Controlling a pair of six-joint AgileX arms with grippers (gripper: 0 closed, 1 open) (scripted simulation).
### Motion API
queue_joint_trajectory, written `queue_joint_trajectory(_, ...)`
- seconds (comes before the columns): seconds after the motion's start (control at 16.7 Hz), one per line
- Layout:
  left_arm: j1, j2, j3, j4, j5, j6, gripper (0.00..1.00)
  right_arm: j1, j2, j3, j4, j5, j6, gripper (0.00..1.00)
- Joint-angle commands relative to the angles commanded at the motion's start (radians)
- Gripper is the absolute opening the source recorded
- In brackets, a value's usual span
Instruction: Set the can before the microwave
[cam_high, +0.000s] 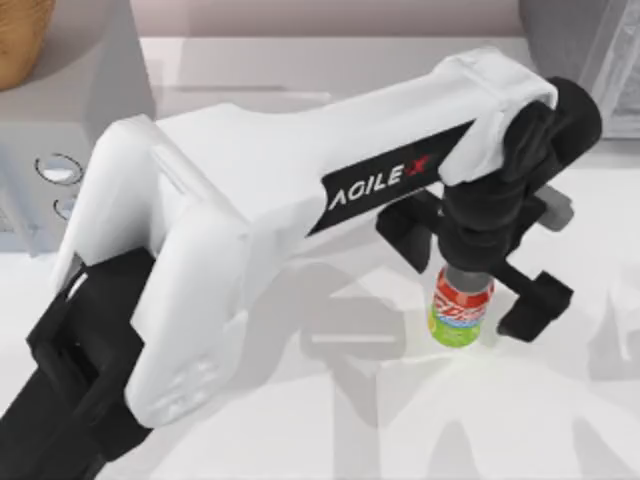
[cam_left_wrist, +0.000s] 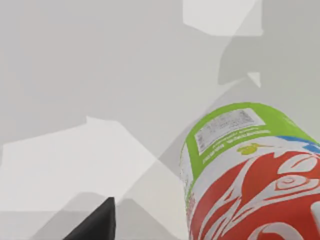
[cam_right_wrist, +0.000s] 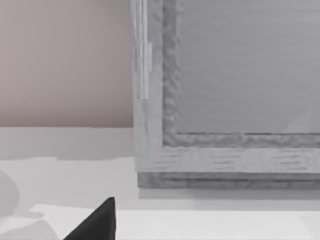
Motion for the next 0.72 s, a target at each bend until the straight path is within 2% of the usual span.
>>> queue_joint_trajectory(0.72, 0.0, 0.0, 0.0, 0.0, 0.0, 0.0, 0.1, 0.0, 0.0, 0.0, 0.0, 0.0, 0.0, 1.0)
